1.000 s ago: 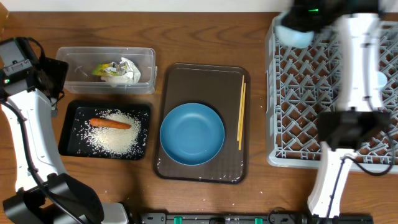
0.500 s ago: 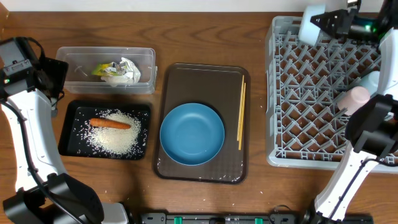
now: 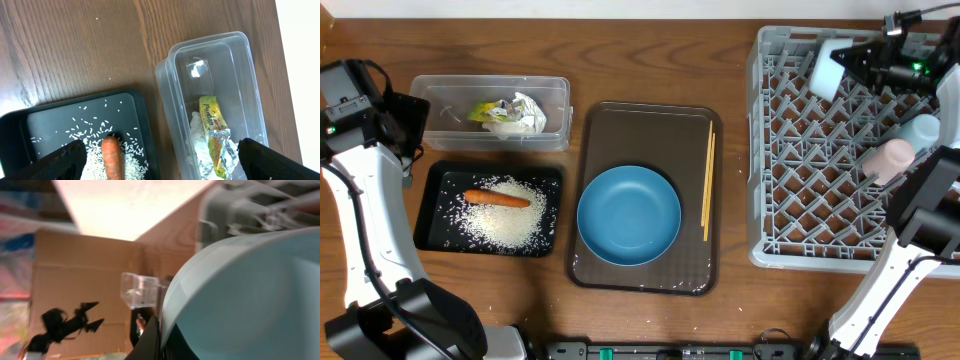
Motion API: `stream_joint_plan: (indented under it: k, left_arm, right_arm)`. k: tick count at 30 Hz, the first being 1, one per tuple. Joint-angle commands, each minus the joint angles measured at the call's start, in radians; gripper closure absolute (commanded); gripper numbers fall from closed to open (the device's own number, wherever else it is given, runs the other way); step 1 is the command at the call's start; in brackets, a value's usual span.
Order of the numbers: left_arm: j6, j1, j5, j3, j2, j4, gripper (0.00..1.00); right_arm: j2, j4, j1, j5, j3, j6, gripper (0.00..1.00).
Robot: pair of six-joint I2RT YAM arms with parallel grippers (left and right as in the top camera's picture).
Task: Sort waste into correct bins and load items into the dishwasher rack
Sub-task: 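Carry the bowl into the rack and release it upside down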
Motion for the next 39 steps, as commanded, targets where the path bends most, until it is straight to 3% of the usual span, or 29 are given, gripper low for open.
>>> stream_joint_plan:
  k: [1,11,19,26,33,39]
  left_arm:
    - [0.009,0.004,-0.008,0.011,-0.002,0.0,0.01]
    - [0.01,0.004,-0.008,0.011,-0.002,0.0,0.02]
    - [0.009,0.004,-0.008,0.011,-0.002,0.0,0.02]
    - [0.01,0.004,-0.008,0.011,-0.002,0.0,0.02]
    - [0.009,0.004,-0.008,0.011,-0.002,0.0,0.02]
    - [0.01,0.004,-0.008,0.011,-0.002,0.0,0.02]
  right_arm:
    - [0.002,-0.031,-0.011,0.13,-0.001,0.012,0.98]
    - [0.0,-0.108,-0.049,0.305,0.037,0.06,0.95]
    - [0.0,-0.307,-0.088,0.554,0.202,0.06,0.96]
    - [0.0,-0.439,-0.089,0.729,0.325,0.057,0.77]
    - [0.0,-0.486,-0.085,0.671,0.397,0.046,0.99]
    - [0.0,-0.544,-0.058,0.612,0.448,0.022,0.97]
